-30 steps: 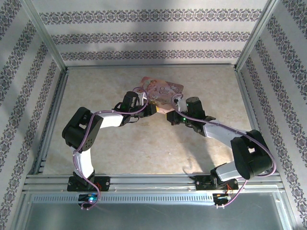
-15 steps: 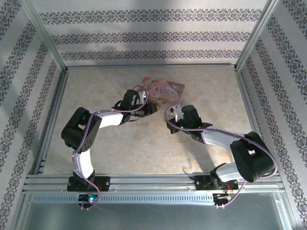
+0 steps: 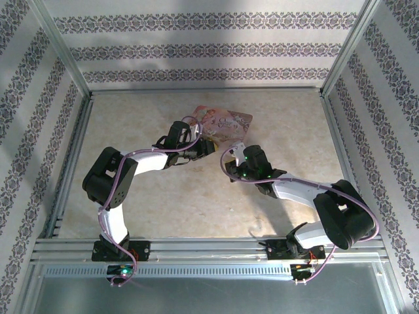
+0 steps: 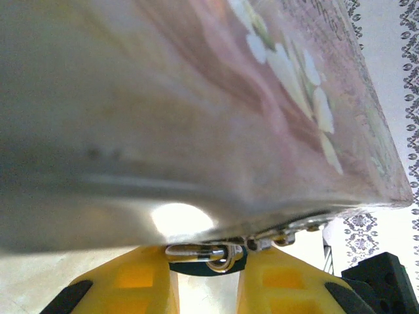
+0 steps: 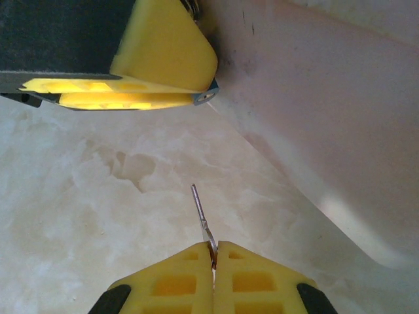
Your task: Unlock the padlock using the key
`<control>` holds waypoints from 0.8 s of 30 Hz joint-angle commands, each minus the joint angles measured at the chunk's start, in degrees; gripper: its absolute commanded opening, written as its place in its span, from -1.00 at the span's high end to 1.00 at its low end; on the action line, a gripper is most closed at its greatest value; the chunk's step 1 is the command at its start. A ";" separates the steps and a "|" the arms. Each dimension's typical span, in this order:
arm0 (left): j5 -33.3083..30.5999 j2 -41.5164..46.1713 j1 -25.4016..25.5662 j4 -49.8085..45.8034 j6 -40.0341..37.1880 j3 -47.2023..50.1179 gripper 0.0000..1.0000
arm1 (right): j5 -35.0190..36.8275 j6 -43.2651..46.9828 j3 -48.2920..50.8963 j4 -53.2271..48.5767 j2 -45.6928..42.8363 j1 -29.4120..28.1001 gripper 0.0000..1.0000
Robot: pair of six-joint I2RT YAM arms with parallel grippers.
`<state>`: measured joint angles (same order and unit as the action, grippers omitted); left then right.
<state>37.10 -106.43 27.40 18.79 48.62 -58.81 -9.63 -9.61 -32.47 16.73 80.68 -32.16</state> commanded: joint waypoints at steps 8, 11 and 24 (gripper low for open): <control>3.31 2.20 1.08 0.28 2.62 -2.23 0.77 | 2.95 1.17 -1.43 3.82 1.78 -1.06 1.00; 3.40 2.02 1.08 0.45 2.80 -2.20 0.77 | 2.95 0.86 -1.90 4.59 2.59 -1.15 1.00; 3.62 1.95 1.10 0.37 3.15 -2.37 0.78 | 4.18 0.03 -3.12 7.59 4.66 -1.41 1.00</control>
<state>37.52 -106.43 27.40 18.35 50.04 -59.27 -6.59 -9.21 -33.98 22.15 84.62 -32.91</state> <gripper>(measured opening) 0.211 0.044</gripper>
